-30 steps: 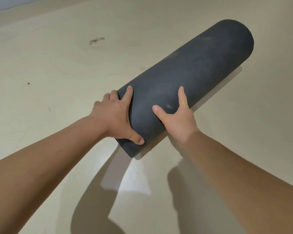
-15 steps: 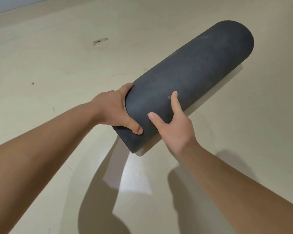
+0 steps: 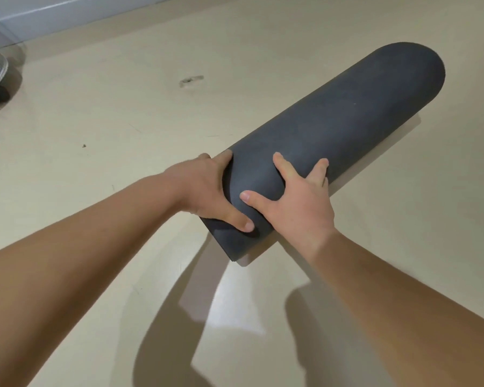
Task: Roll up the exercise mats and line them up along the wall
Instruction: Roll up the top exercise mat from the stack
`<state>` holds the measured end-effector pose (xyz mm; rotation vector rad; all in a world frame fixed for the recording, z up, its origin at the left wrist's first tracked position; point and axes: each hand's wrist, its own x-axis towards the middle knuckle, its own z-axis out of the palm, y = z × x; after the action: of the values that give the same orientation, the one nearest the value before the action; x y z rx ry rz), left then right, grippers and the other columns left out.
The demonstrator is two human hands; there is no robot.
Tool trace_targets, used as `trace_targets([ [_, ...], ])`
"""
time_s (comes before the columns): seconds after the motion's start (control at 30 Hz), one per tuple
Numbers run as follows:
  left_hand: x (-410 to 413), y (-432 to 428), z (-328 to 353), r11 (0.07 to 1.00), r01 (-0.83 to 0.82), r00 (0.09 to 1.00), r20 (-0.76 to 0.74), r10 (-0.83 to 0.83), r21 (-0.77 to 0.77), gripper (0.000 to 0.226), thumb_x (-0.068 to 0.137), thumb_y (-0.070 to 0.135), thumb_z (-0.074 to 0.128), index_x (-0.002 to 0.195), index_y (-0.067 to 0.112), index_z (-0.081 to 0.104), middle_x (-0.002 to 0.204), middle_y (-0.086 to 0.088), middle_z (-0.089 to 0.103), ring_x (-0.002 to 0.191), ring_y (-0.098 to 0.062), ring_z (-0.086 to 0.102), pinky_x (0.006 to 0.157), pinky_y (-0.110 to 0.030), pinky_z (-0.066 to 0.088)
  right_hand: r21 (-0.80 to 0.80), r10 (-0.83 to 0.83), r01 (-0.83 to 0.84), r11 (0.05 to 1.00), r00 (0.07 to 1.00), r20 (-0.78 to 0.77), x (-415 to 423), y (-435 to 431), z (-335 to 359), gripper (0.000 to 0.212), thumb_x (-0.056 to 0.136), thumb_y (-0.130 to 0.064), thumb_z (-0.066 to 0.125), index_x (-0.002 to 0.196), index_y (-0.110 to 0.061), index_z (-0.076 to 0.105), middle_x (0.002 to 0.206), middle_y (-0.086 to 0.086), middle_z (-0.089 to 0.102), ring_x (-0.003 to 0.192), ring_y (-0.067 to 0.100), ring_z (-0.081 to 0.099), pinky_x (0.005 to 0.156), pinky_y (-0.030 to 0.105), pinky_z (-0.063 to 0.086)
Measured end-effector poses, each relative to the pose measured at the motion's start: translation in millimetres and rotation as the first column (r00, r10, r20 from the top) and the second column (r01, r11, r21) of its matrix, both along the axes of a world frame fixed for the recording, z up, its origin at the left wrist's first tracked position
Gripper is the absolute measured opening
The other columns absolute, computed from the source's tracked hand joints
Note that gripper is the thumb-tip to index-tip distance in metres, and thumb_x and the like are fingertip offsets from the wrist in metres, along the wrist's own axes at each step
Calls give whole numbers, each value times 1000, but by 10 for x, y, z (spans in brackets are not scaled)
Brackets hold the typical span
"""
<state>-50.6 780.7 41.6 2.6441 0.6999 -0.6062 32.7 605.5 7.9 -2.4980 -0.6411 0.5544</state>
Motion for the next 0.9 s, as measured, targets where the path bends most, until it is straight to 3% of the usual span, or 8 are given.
trace_targets([
  [0.1, -59, -183, -133, 996, -12, 998, 64, 6, 86, 123, 30, 86, 79, 132, 34, 34, 104, 3, 49, 93, -24, 61, 81, -43, 60, -13, 15, -15, 1000, 1000, 0, 11, -55, -24, 102, 76, -83, 69, 159, -58, 17, 172, 17, -10, 158, 44, 14, 114, 50, 46],
  [0.27, -60, -92, -141, 997, -74, 990, 118, 72, 13, 123, 39, 77, 80, 145, 40, 33, 109, 9, 60, 94, -22, 65, 83, -40, 59, 93, 110, -102, 990, 990, -88, 17, -314, -54, 92, 89, -70, 67, 158, -64, 8, 174, 3, -23, 163, 29, -1, 128, 47, 26],
  [0.4, -24, 5, 12, 990, -117, 985, 118, 126, -81, 105, 43, 66, 86, 135, 41, 42, 105, 18, 65, 95, -18, 67, 83, -38, 59, 210, 58, -24, 977, 986, -159, -81, -481, -36, 73, 101, -51, 63, 163, -48, 26, 177, -2, -1, 162, 19, 14, 125, 40, 33],
  [0.53, -57, -62, 26, 991, -115, 987, 104, 123, -75, 115, 38, 71, 83, 140, 42, 39, 112, 15, 65, 100, -22, 67, 87, -41, 59, 296, 54, 14, 955, 974, -221, -205, -583, -9, 62, 105, -38, 61, 162, -40, 36, 172, -12, 25, 158, 0, 15, 117, 21, 23],
  [0.67, -65, -165, 26, 996, -87, 992, 84, 90, -35, 128, 33, 78, 79, 147, 41, 32, 123, 2, 53, 110, -27, 60, 92, -47, 58, 278, 96, -31, 960, 970, -223, -228, -587, 39, 65, 103, -39, 62, 161, -44, 35, 173, -10, 25, 158, 1, 15, 118, 23, 28],
  [0.77, -93, -191, 107, 999, -47, 984, 170, 45, 11, 117, 42, 84, 71, 145, 37, 40, 127, 3, 51, 120, -26, 53, 96, -49, 55, 240, 91, -37, 970, 972, -216, -219, -583, 67, 65, 103, -39, 62, 162, -41, 36, 172, -6, 27, 158, 6, 20, 114, 22, 28],
  [0.83, -149, -222, 139, 999, -34, 974, 223, 31, 8, 105, 51, 81, 69, 143, 35, 45, 130, 4, 52, 121, -25, 53, 97, -49, 54, 234, 75, -28, 972, 978, -193, -221, -586, 86, 63, 104, -36, 62, 162, -39, 37, 165, -5, 35, 148, 9, 36, 106, 19, 29],
  [0.9, -185, -280, 175, 1000, -5, 972, 234, -1, 24, 99, 56, 79, 67, 140, 30, 49, 130, 3, 54, 119, -25, 54, 96, -47, 54, 227, 49, -1, 974, 977, -207, -236, -592, 131, 63, 104, -35, 61, 162, -39, 38, 154, -5, 42, 124, 7, 46, 97, 17, 31],
])
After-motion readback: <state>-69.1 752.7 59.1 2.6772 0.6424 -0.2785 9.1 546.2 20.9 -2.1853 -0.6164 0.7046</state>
